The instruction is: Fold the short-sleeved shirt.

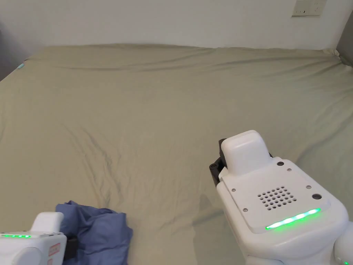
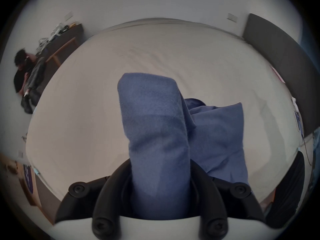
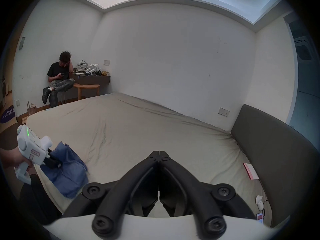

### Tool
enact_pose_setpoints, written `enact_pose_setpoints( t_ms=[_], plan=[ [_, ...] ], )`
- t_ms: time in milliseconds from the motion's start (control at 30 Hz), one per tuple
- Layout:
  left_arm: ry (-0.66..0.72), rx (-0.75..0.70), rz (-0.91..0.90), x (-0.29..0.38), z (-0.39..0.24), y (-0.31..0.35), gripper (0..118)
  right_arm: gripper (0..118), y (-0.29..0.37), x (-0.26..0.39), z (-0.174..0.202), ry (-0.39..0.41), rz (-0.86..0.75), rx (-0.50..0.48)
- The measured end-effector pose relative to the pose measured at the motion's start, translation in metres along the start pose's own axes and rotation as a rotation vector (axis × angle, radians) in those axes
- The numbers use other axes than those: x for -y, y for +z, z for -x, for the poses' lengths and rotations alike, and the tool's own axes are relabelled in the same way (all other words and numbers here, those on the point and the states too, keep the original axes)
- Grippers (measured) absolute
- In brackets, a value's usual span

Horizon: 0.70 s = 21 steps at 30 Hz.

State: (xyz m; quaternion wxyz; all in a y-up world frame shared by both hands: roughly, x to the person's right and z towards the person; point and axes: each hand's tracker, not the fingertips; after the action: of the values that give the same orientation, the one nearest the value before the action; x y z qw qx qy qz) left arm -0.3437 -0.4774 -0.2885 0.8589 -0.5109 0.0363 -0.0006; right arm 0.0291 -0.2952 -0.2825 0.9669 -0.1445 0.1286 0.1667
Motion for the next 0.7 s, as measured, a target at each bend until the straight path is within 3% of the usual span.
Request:
enact_pose_setpoints(
  t_ms=[233,333,533,667,700],
  plan=[
    [0.035,-0.231,-0.009,0.0,0.099,-0.006,27,1,-0.009,0.001,0.016,0.008,0.017,-0.01],
    [-0.015,-0.359,-0.006,0.0,0.133,-0.011,27,1,-0.018,0.002,0.026,0.006,0.044,-0.021],
    [-0.019,-0.486,0.016,-0.005,0.202,-0.022,27,1,-0.036,0.008,0.047,0.042,0.088,-0.036],
    [-0.003,-0.465,0.055,-0.01,0.236,-0.034,28,1,-0.05,0.009,0.054,0.048,0.124,-0.054],
    [0.006,-0.392,0.054,-0.012,0.242,-0.033,40,1,-0.053,0.009,0.055,0.051,0.134,-0.058]
  ],
)
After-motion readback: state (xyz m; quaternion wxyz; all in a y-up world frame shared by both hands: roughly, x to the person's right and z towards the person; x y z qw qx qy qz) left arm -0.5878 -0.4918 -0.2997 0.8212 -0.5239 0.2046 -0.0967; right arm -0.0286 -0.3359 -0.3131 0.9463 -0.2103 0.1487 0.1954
